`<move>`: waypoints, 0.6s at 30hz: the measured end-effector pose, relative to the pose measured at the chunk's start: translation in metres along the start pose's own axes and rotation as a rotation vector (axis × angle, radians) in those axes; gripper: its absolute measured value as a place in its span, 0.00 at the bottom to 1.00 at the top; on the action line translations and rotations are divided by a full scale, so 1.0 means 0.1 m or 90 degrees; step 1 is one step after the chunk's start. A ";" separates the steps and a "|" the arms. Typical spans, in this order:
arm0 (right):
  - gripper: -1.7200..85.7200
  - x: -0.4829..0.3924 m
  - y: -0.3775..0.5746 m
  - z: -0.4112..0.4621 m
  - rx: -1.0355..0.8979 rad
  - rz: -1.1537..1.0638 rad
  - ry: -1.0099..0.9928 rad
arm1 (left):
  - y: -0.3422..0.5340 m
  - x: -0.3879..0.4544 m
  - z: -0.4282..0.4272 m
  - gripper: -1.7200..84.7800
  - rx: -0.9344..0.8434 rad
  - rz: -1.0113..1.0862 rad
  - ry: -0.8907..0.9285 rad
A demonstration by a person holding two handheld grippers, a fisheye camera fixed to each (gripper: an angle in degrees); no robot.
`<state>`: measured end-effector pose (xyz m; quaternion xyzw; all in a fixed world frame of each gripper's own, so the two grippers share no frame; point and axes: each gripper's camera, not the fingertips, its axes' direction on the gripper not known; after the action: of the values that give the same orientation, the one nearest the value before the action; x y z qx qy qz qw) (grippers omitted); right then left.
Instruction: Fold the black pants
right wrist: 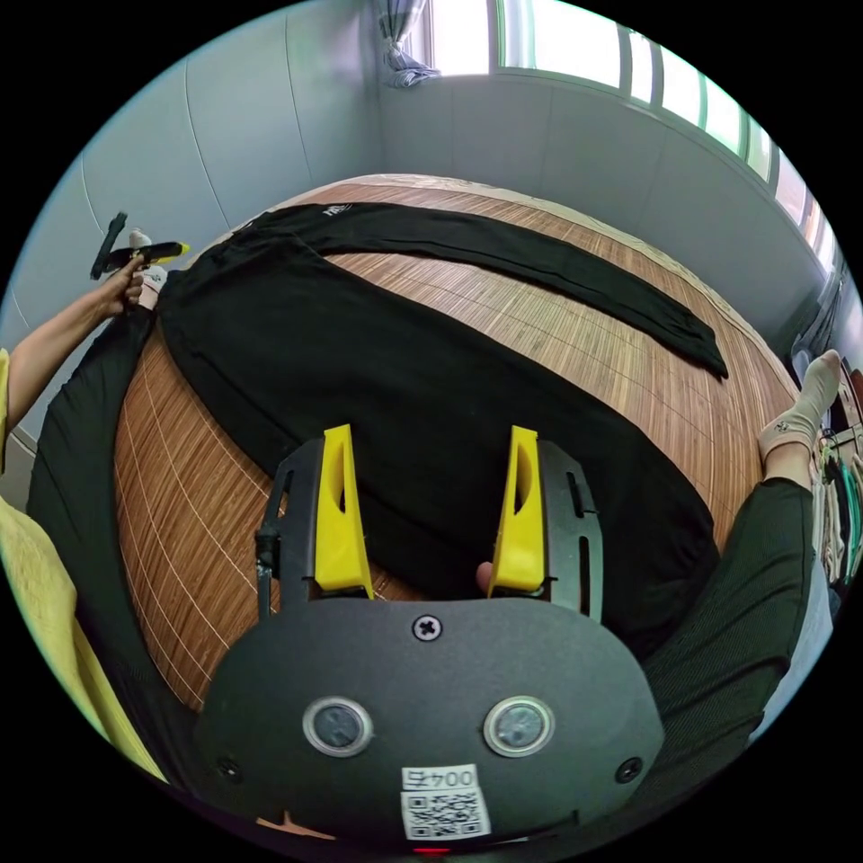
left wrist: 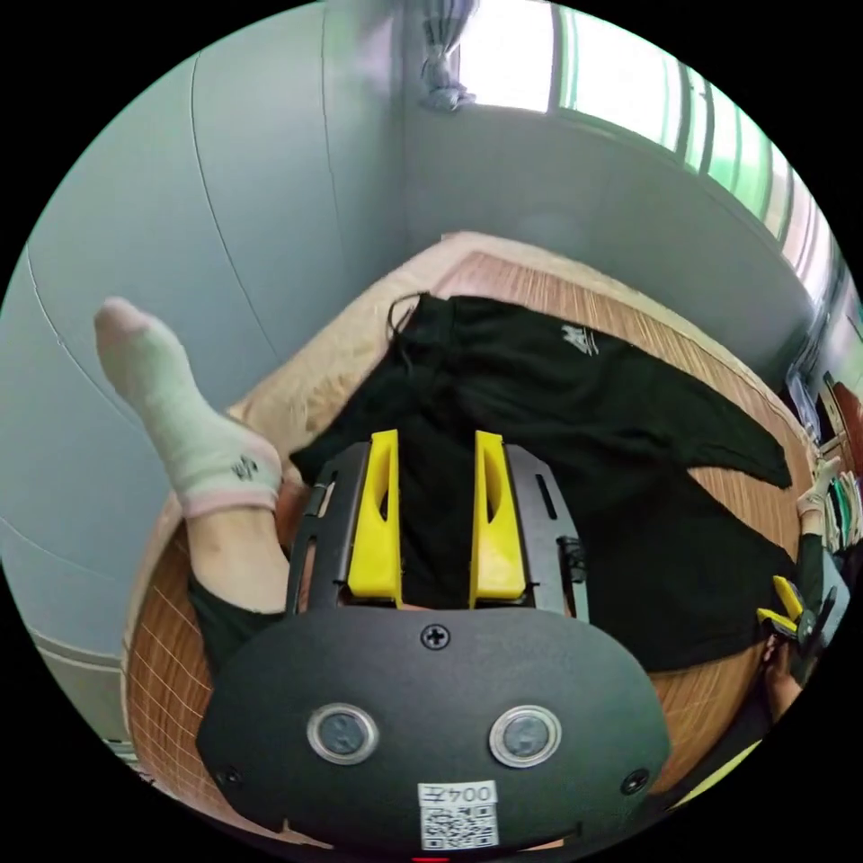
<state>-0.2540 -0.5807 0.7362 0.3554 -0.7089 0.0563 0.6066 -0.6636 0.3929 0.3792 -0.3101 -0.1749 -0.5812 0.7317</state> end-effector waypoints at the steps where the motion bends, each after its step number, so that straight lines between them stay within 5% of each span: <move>1: 0.28 0.00 0.00 0.01 0.000 0.000 0.001 | -0.15 -0.05 -0.02 0.16 0.011 -0.001 -0.007; 12: 0.28 0.00 -0.02 0.03 0.001 0.000 0.000 | -0.86 -1.31 0.95 0.15 -0.024 -0.419 0.300; 18: 0.28 -0.01 -0.03 0.05 0.000 -0.001 0.002 | -1.07 -1.40 1.17 0.16 -0.073 -0.377 0.188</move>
<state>-0.2561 -0.5849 0.7332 0.3557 -0.7078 0.0564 0.6077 -0.7910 0.5596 0.4070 -0.1992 -0.1167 -0.8161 0.5298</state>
